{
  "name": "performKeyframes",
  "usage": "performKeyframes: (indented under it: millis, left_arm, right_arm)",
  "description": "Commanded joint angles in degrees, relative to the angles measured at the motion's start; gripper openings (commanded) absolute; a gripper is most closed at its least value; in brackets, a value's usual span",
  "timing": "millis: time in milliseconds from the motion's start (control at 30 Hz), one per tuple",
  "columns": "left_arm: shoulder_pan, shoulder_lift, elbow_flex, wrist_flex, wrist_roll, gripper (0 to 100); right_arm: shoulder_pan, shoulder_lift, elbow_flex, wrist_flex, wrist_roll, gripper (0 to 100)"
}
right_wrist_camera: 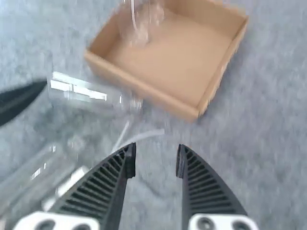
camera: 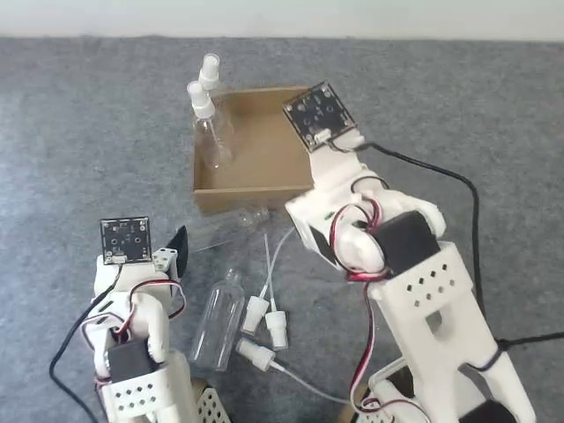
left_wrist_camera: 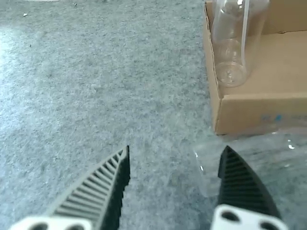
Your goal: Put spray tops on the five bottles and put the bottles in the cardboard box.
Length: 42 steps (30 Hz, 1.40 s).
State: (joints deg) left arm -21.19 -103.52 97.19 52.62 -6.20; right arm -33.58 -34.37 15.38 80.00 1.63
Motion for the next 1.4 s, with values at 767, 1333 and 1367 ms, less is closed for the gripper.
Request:
performKeyframes:
  millis: [767, 1333, 1367]
  left_arm:
    - [-0.09, -0.7, -0.66, 0.26, -0.18, 28]
    - [-0.18, -0.7, -0.66, 0.26, -0.18, 28]
    - [-0.18, -0.7, -0.66, 0.26, -0.18, 28]
  right_arm:
    - [0.84, -2.86, 16.79, 22.55, 15.38, 32.5]
    - [7.96, -2.86, 24.18, 22.46, 38.59, 32.5]
    - [9.54, -2.95, 24.26, 22.46, 40.35, 32.5]
